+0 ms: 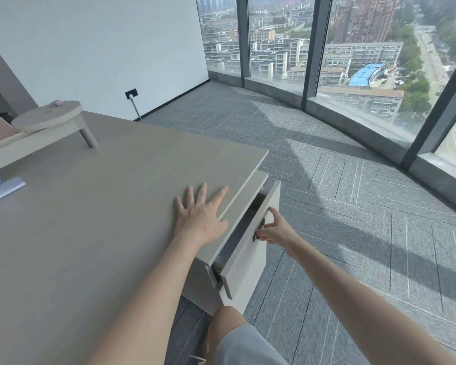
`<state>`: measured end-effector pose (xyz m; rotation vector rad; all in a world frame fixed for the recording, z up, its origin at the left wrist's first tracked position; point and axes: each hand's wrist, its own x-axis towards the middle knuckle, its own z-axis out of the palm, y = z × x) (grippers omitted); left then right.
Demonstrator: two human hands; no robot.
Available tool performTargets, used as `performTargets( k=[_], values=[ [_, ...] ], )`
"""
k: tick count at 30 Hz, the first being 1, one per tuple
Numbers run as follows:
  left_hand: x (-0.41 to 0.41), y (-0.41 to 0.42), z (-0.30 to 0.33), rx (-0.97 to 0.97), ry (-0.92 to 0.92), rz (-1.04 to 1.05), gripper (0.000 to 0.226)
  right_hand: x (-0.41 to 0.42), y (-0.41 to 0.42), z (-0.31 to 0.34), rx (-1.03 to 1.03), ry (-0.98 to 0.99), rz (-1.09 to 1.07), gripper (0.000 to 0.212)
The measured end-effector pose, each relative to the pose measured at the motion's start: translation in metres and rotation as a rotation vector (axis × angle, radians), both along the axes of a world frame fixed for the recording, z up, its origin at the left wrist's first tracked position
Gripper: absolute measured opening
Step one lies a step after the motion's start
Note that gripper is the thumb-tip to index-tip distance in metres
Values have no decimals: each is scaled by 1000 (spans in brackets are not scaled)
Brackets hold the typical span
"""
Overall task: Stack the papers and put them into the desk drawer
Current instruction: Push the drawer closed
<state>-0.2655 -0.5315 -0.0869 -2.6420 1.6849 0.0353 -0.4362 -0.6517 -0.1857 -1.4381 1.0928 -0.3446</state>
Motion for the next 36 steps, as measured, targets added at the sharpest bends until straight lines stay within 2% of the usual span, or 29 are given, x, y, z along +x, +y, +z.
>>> performTargets(
  k=[8, 16, 22, 28, 31, 34, 36],
  values=[
    [0, 0, 0, -6, 2, -3, 83, 29, 1, -4, -18, -29, -10, 80],
    [0, -1, -3, -14, -19, -2, 84, 54, -9, -25, -68, 47, -70, 83],
    [-1, -1, -3, -6, -11, 10, 84, 64, -9, -18, -107, 166, -62, 78],
    [-1, 2, -2, -21, 14, 10, 83, 62, -7, -14, -107, 192, -31, 79],
    [1, 3, -4, -38, 41, 14, 81, 59, -6, -9, -199, 235, 18, 67],
    [0, 6, 0, -84, 102, 17, 77, 51, -2, 11, -289, 361, 99, 46],
    [4, 8, 4, -155, 207, 39, 70, 47, -1, 26, -374, 415, 129, 43]
  ],
)
